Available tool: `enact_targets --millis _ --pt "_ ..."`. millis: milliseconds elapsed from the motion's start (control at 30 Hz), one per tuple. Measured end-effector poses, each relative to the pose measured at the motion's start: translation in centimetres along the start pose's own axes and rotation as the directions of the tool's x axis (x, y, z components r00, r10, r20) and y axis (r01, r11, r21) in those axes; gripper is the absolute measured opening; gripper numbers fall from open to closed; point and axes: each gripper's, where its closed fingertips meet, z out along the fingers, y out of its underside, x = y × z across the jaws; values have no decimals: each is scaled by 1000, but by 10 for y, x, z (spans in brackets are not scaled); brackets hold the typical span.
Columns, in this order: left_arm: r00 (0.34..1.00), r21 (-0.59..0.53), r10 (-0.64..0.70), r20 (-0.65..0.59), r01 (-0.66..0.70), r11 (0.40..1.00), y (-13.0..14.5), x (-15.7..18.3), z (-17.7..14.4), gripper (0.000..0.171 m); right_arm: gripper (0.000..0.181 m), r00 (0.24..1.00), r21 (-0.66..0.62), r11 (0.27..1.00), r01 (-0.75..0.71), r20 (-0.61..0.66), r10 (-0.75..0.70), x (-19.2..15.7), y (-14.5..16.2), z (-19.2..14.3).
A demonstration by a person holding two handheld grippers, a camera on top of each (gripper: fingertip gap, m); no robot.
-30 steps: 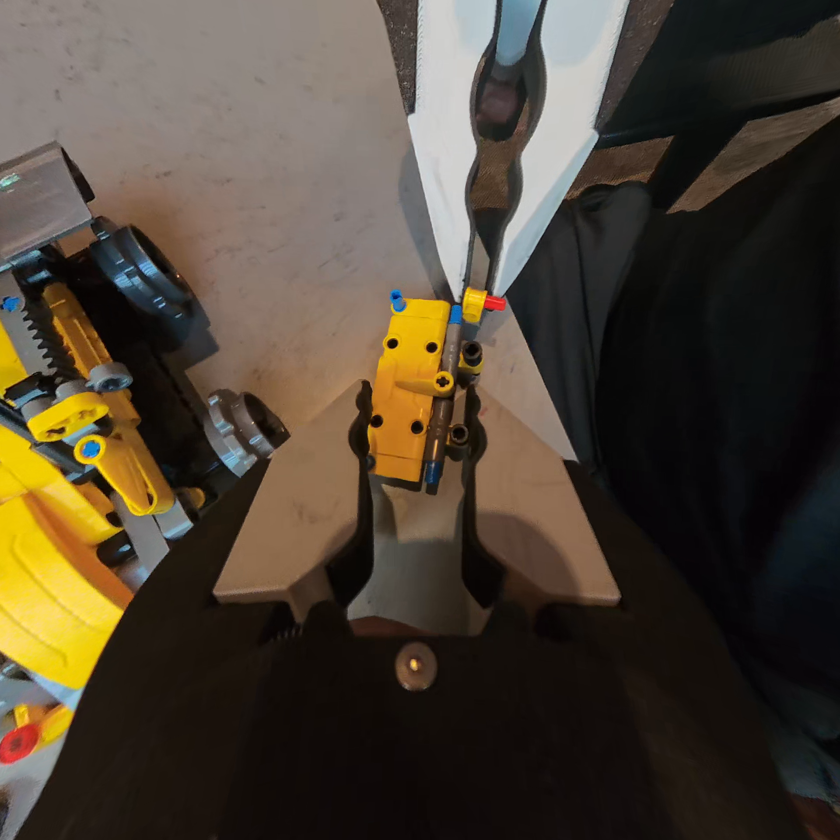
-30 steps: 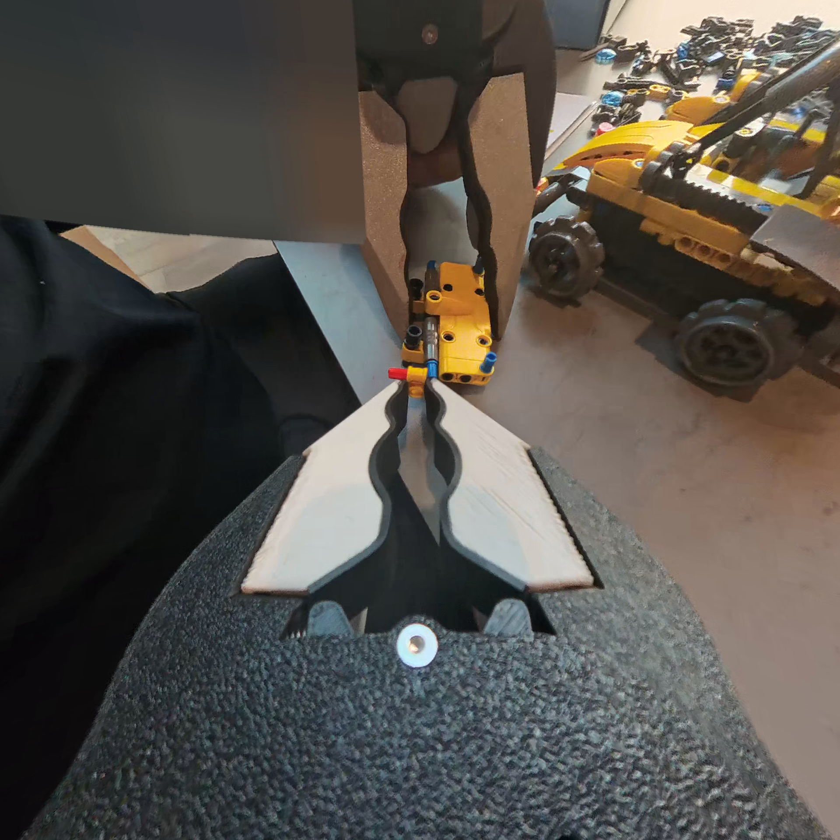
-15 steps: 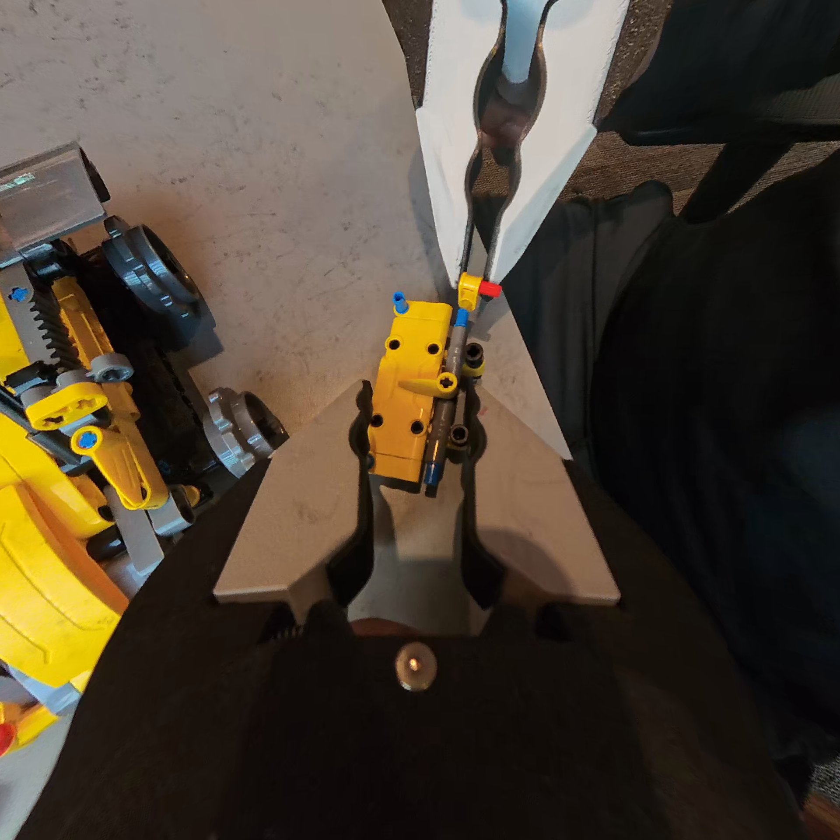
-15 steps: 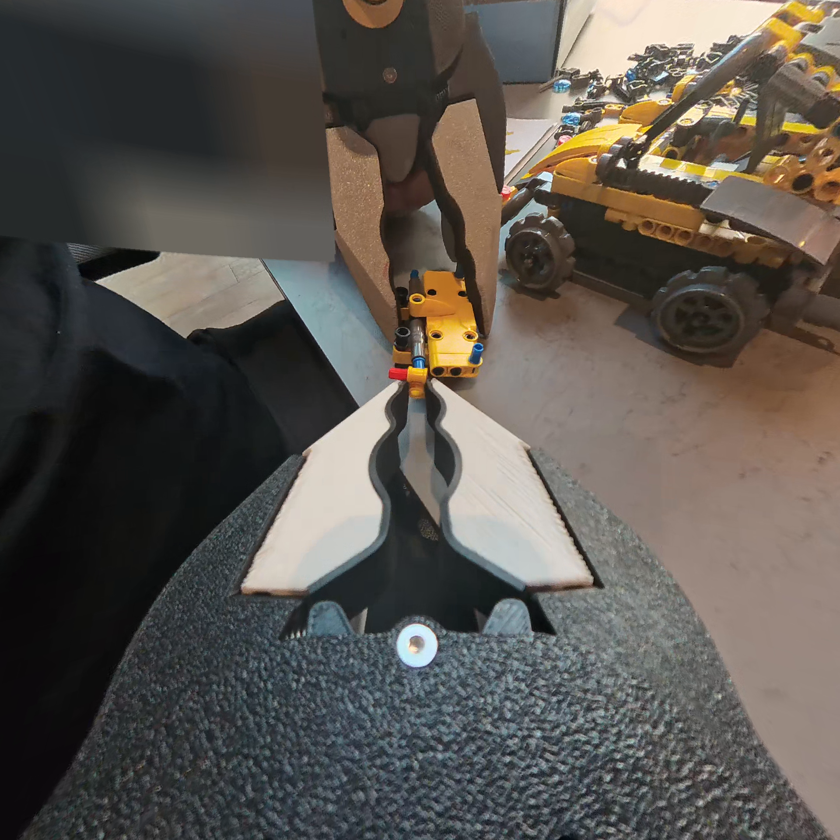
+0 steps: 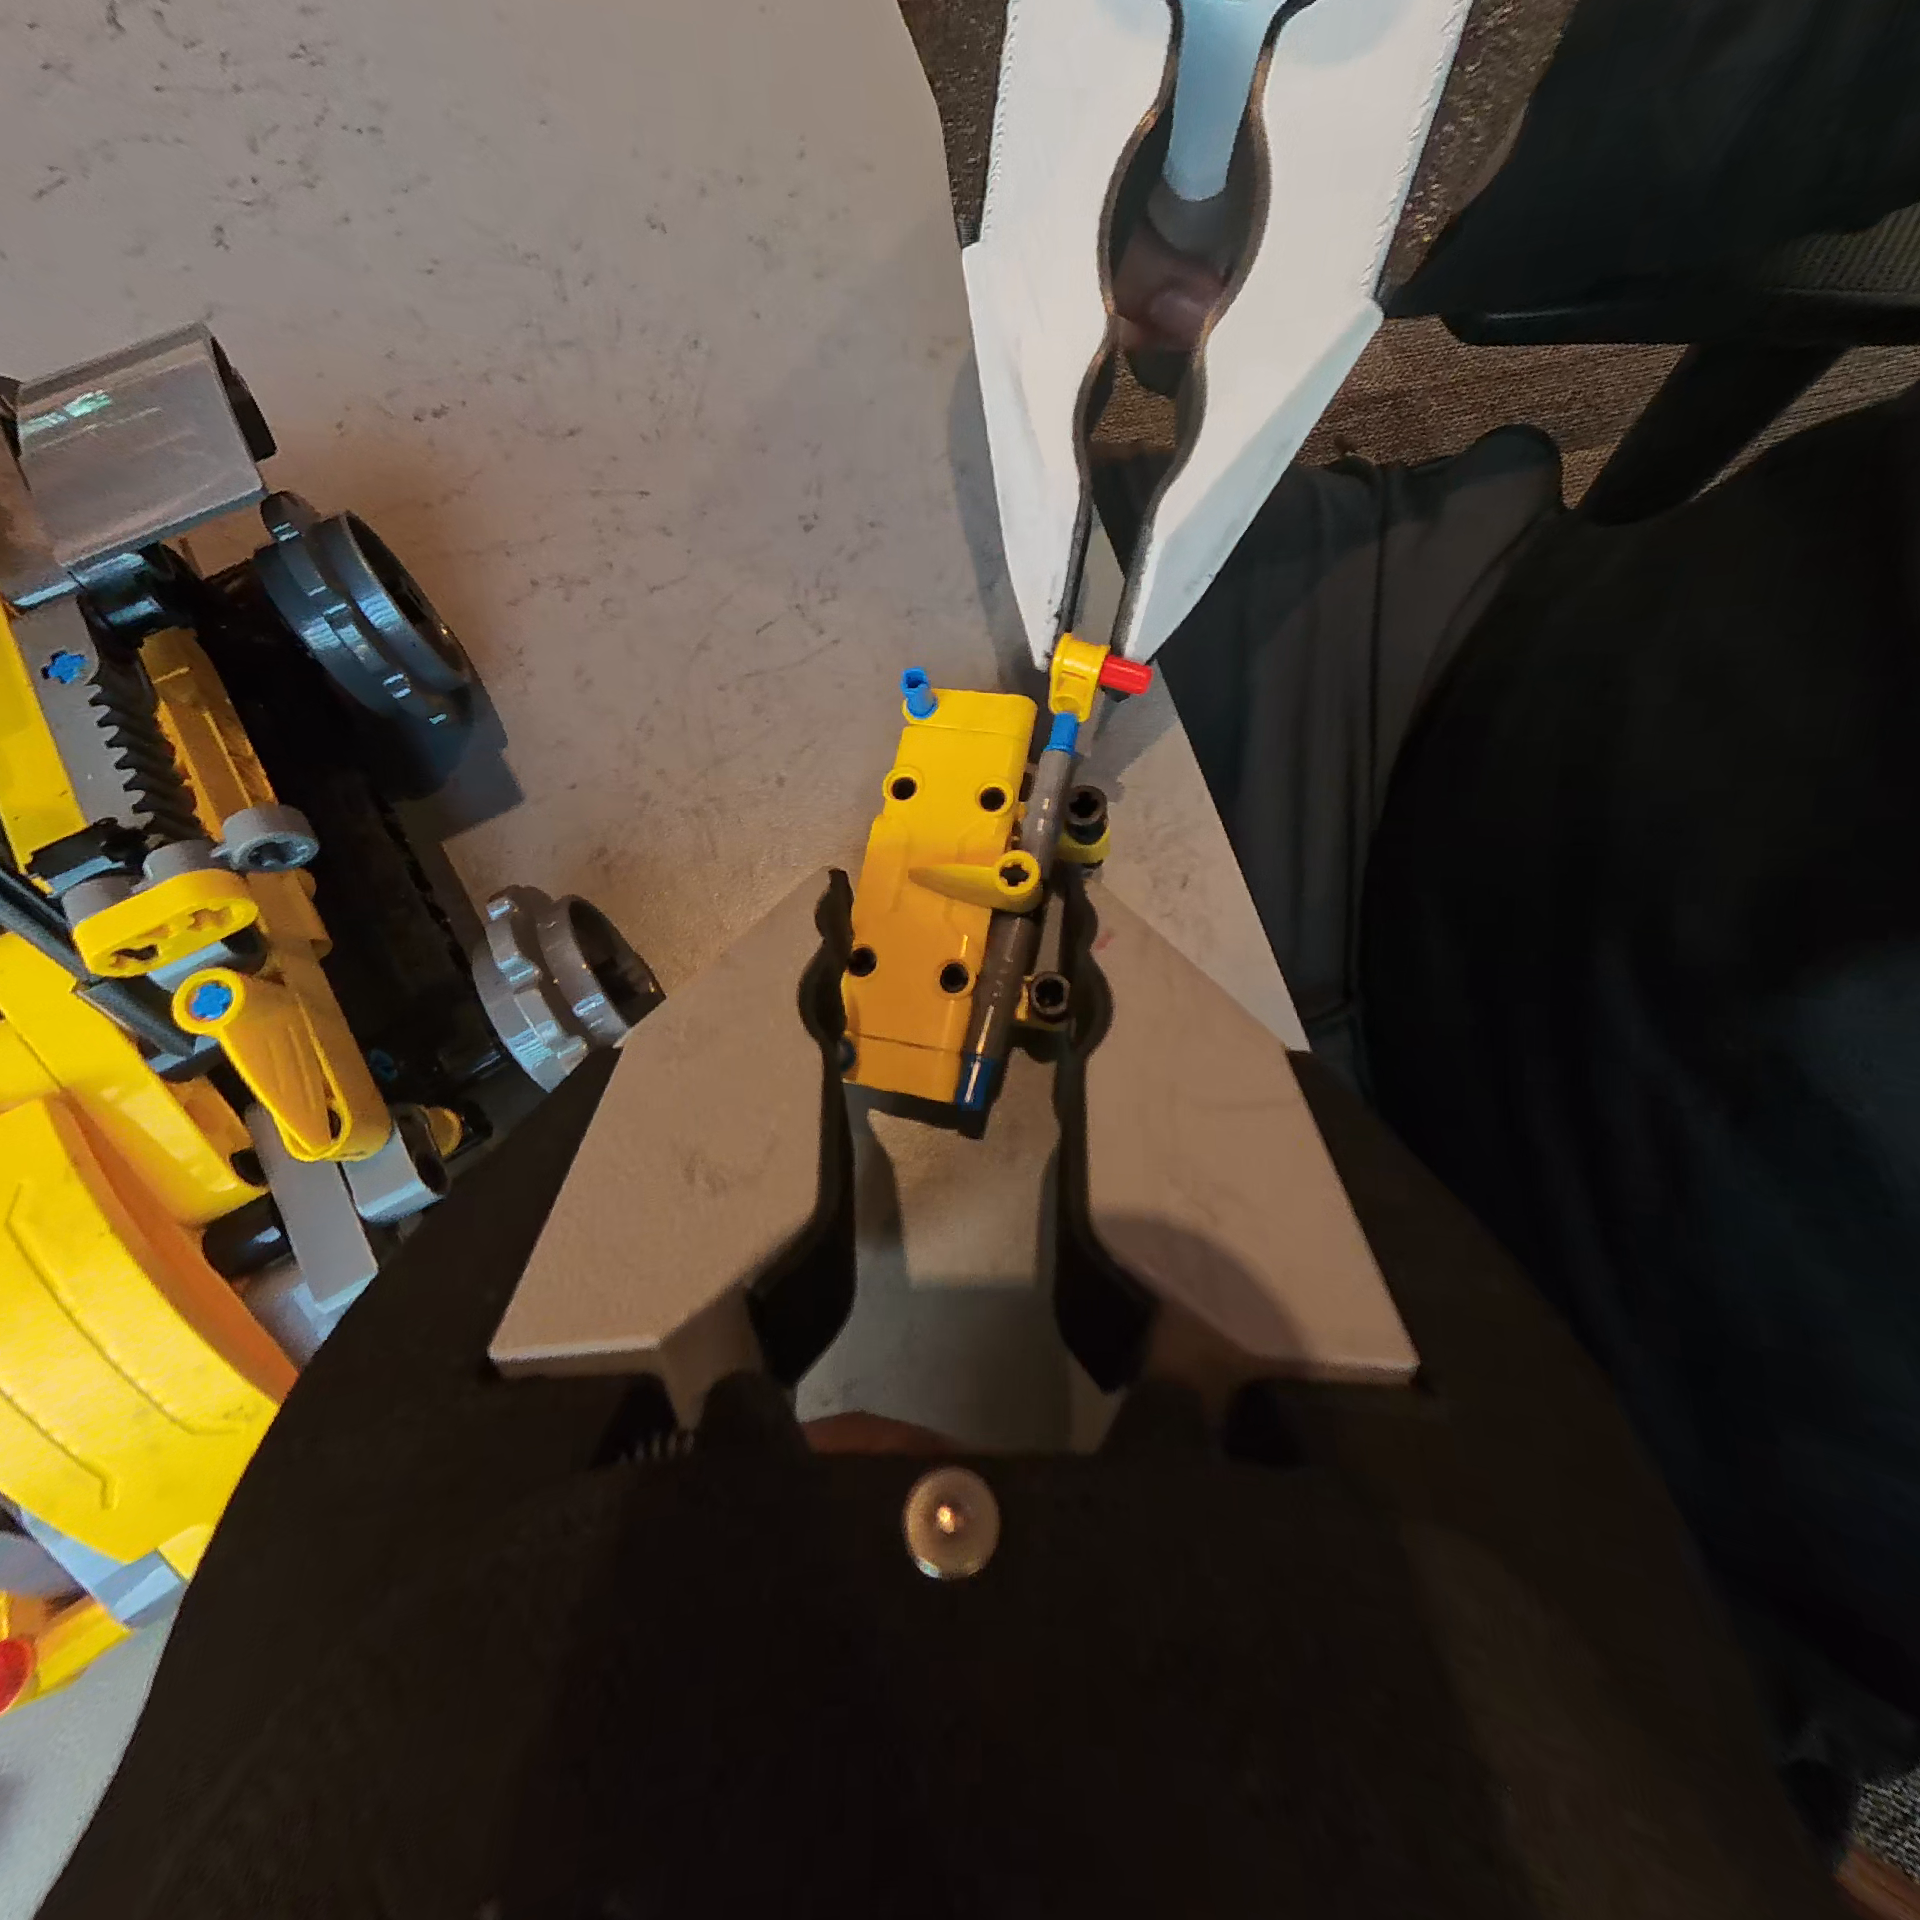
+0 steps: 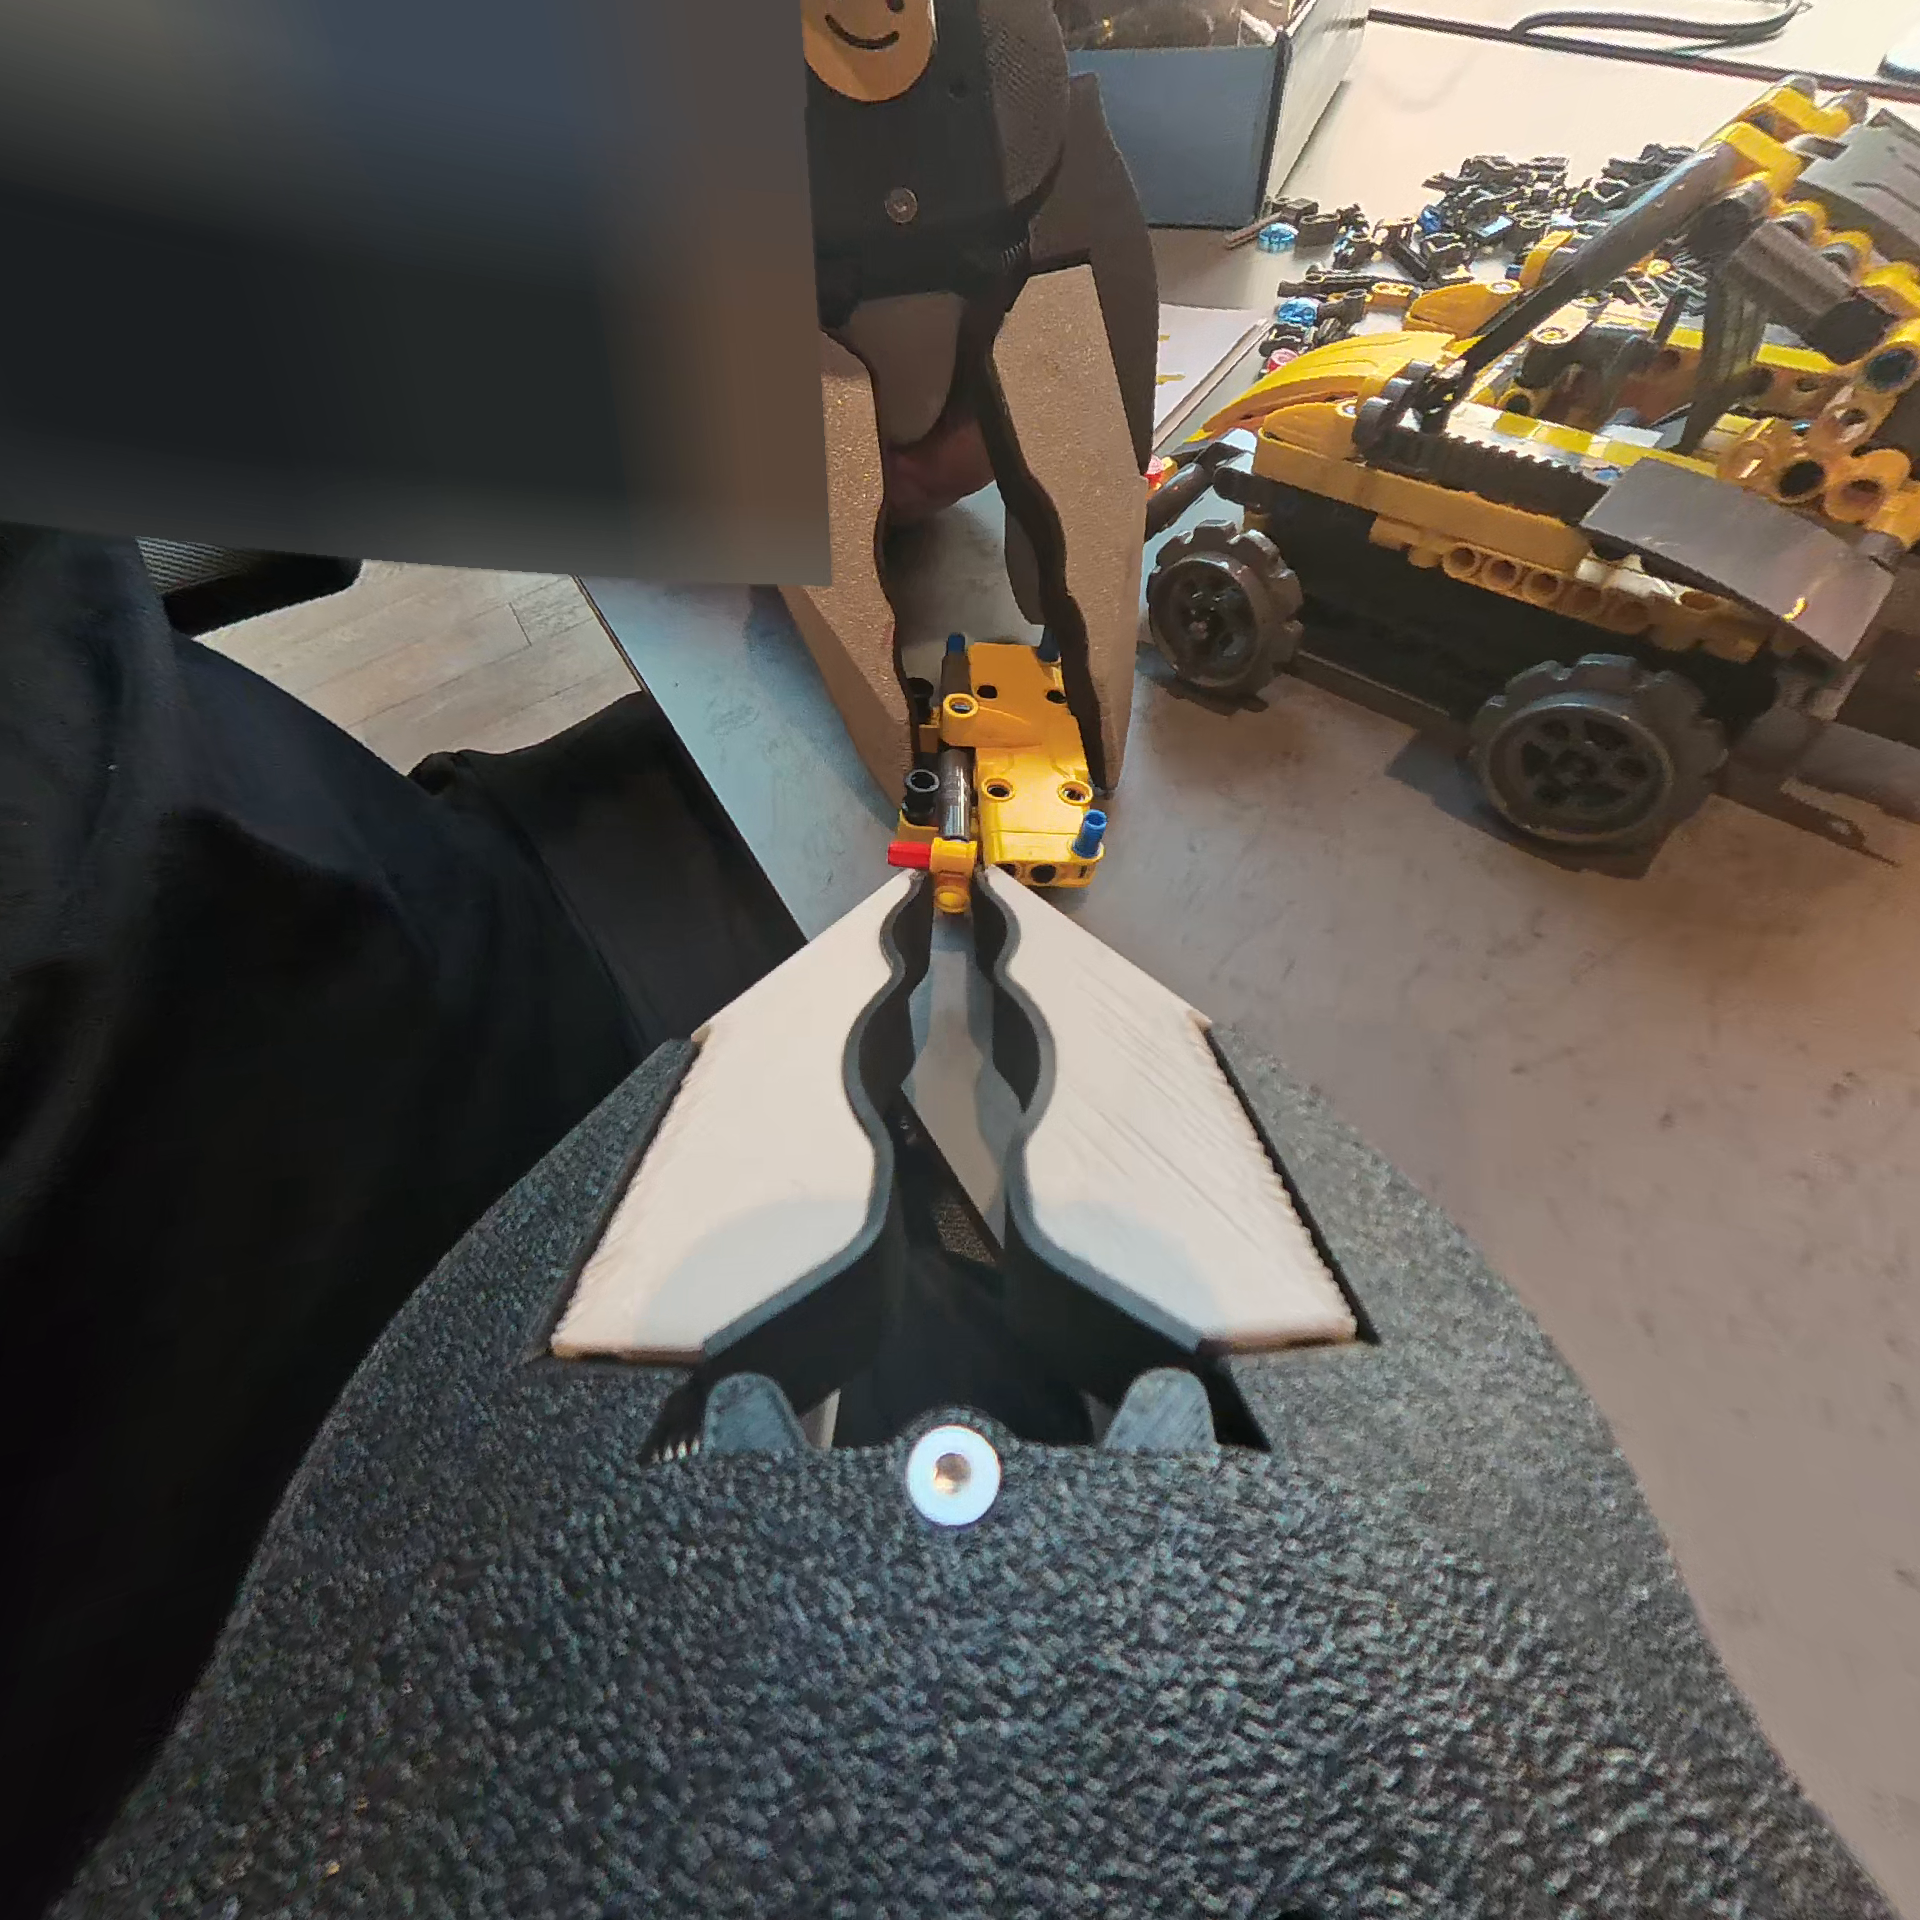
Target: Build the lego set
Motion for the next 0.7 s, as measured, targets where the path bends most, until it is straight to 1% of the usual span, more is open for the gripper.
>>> enact_targets --millis 433,700 --pt "1000 3 -12 9 12 1000 0 -2 0 37 7 1000 3 1000 6 -11 -6 3 -2 1" --pt "1000 2 -11 9 11 1000 0 -2 0 37 7 1000 -32 999 30 -4 -30 3 0 2"
